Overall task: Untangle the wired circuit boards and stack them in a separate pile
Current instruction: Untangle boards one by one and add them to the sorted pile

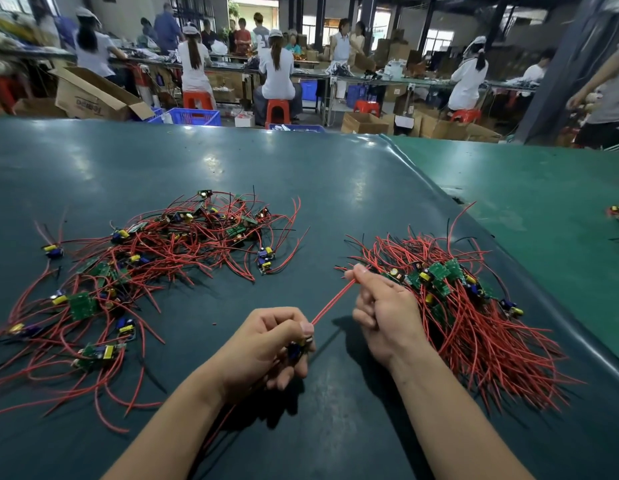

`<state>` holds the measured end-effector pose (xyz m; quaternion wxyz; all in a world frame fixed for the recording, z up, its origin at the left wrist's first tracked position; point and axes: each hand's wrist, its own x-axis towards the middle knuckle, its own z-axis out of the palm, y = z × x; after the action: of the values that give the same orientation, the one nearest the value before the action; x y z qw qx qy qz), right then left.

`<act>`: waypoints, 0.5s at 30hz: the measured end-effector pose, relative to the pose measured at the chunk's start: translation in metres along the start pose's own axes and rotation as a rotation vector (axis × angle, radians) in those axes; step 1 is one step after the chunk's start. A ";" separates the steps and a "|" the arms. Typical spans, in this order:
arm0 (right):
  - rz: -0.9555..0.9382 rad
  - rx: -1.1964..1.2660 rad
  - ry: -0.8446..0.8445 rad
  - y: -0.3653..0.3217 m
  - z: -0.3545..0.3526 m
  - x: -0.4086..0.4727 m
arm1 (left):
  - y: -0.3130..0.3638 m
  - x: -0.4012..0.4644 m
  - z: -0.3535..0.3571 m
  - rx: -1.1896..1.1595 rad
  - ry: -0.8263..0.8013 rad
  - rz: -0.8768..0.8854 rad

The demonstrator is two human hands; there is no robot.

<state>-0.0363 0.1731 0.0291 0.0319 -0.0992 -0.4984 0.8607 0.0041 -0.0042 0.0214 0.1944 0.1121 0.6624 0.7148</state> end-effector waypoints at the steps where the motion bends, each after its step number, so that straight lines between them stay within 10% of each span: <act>1: -0.016 0.020 0.024 0.000 -0.002 0.002 | 0.001 0.000 0.000 0.007 -0.025 -0.002; 9: -0.265 0.006 0.174 -0.009 -0.006 0.005 | 0.003 -0.003 -0.002 -0.128 -0.034 0.049; 15: -0.022 -0.564 -0.413 0.012 0.017 -0.028 | -0.003 0.006 -0.006 -0.242 0.341 0.247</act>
<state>-0.0121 0.1478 0.0308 -0.0890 0.0776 -0.7135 0.6907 -0.0035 -0.0064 0.0177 0.0031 0.0457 0.5763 0.8160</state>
